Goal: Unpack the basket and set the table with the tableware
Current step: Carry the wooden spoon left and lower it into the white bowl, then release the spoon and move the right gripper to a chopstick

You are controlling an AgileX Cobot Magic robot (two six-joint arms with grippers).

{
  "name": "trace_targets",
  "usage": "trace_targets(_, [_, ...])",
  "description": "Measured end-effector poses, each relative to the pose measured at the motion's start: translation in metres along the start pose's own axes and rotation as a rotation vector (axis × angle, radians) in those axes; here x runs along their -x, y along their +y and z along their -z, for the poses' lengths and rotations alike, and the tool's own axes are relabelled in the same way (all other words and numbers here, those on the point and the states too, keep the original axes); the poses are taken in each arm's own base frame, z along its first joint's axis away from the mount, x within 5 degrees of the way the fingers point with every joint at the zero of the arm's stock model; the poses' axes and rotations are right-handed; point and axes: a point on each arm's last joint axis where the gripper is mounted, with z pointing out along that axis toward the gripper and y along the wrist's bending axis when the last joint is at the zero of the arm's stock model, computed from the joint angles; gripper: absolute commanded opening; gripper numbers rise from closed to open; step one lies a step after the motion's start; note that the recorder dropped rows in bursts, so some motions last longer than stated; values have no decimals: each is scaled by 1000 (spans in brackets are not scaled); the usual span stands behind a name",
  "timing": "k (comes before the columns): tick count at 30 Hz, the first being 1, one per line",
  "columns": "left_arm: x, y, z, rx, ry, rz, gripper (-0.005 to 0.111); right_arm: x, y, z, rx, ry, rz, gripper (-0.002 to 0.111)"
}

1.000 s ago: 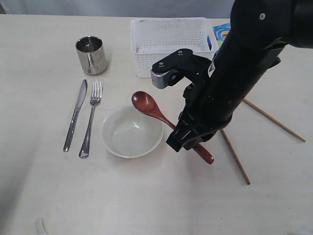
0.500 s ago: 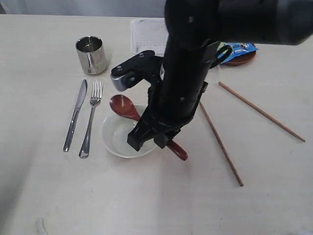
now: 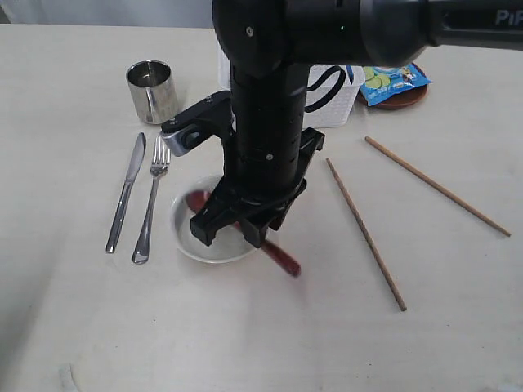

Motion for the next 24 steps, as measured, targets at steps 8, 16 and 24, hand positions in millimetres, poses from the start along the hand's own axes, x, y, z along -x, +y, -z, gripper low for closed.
trace_targets(8, [0, 0, 0, 0, 0, 0, 0, 0, -4, 0, -46, 3, 11, 40])
trace_targets(16, [0, 0, 0, 0, 0, 0, 0, -12, -27, 36, -107, -93, -44, 40])
trace_targets(24, [0, 0, 0, 0, 0, 0, 0, -38, -103, 51, -135, -144, -272, 40])
